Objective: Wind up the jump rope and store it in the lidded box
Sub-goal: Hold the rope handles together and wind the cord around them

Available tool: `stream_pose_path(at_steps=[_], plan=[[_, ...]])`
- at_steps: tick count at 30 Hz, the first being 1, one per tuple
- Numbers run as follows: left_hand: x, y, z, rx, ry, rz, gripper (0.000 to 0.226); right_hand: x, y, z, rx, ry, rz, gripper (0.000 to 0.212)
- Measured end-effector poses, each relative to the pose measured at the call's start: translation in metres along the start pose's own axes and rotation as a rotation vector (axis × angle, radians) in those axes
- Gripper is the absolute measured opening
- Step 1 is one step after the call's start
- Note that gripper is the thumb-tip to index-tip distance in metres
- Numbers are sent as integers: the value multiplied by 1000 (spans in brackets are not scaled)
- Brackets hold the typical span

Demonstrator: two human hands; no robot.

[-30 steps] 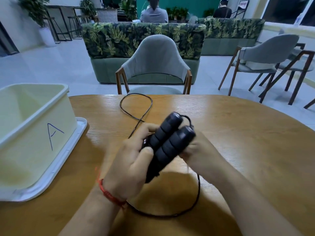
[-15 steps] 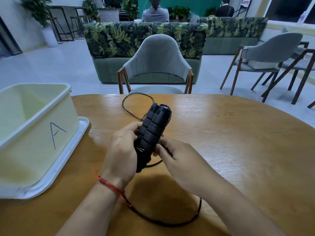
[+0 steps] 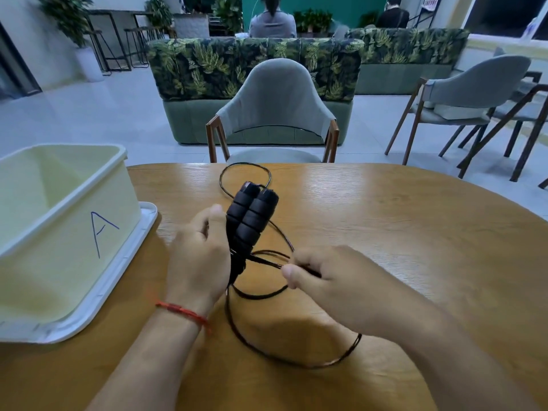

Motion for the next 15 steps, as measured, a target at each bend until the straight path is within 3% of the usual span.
stream_pose_path(at_steps=[2,9,13,15], plan=[[-2,-1,-1,-188,21,49,50,5,-16,-2,15,-33,27,38],[18,30,12,-587,130,-119,43,2,-22,-28,44,-287,159,27],[41,47,25,-463,258,-298,58,-9,-33,-16,-94,-289,240,21],[52,49,35,-369,354,-381,51,-11,-44,-6,-175,-268,284,19]])
Point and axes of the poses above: each hand's wrist, its own x-axis away from the middle knuckle, its own y-axis out of the palm, z = x × y, the point moved 9 cm from there along -x, towards the middle knuckle, and after that the axes turned 6 degrees about -y, right-handed, at the moved point
